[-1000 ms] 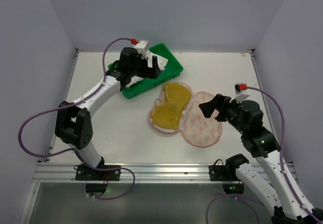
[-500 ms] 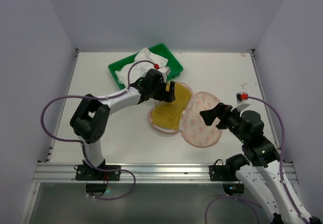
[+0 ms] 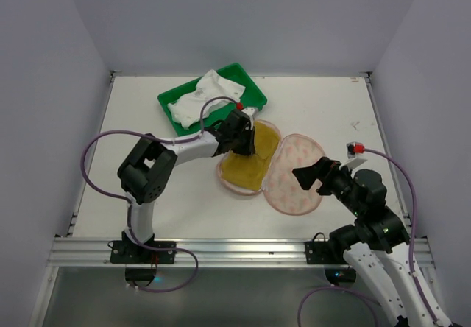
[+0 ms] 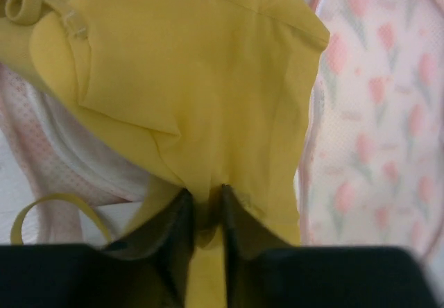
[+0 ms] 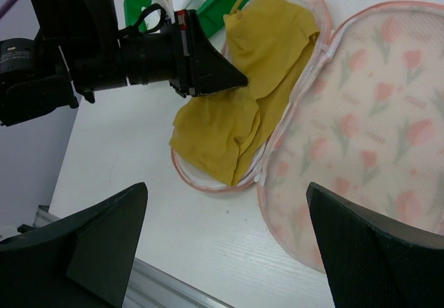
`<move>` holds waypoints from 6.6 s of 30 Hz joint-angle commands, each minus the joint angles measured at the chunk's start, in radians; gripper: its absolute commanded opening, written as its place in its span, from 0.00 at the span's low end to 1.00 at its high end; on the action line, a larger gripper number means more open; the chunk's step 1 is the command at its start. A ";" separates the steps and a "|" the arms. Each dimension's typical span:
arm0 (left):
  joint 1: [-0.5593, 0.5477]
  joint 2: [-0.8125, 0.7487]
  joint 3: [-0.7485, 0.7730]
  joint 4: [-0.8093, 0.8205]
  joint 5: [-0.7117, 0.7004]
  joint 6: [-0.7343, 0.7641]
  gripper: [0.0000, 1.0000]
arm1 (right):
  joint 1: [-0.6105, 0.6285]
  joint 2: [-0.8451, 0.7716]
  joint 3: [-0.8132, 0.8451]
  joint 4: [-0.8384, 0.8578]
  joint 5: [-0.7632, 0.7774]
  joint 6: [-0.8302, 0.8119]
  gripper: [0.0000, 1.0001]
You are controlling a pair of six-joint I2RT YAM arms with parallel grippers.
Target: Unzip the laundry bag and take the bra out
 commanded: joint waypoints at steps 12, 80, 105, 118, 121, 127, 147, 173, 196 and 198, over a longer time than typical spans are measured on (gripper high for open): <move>-0.007 -0.252 -0.009 0.046 -0.087 0.193 0.00 | -0.001 -0.041 0.030 -0.062 0.020 0.008 0.99; 0.418 0.312 0.523 0.175 -0.006 0.376 1.00 | -0.150 0.715 0.136 -0.002 0.162 0.214 0.98; 0.320 -0.169 0.151 0.046 0.105 0.204 1.00 | -0.251 0.699 0.121 -0.090 0.360 0.232 0.99; 0.272 -0.556 -0.310 -0.029 0.103 0.113 1.00 | -0.314 1.080 0.184 -0.004 0.181 0.205 0.90; 0.272 -0.588 -0.328 -0.057 0.083 0.119 1.00 | -0.316 1.134 0.207 -0.010 0.179 0.191 0.80; 0.274 -0.629 -0.330 -0.098 0.054 0.149 1.00 | -0.319 1.167 0.222 -0.012 0.112 0.155 0.39; 0.277 -0.809 -0.258 -0.307 -0.092 0.167 1.00 | -0.319 0.762 0.506 -0.306 0.180 -0.091 0.00; 0.303 -0.909 -0.325 -0.390 -0.227 0.123 1.00 | -0.116 1.325 0.559 0.169 -0.236 0.076 0.72; 0.306 -1.203 -0.324 -0.390 -0.553 0.107 1.00 | -0.126 0.286 0.471 -0.027 0.257 -0.289 0.99; 0.306 -1.264 -0.350 -0.390 -0.588 0.112 1.00 | -0.126 0.180 0.420 -0.031 0.291 -0.318 0.99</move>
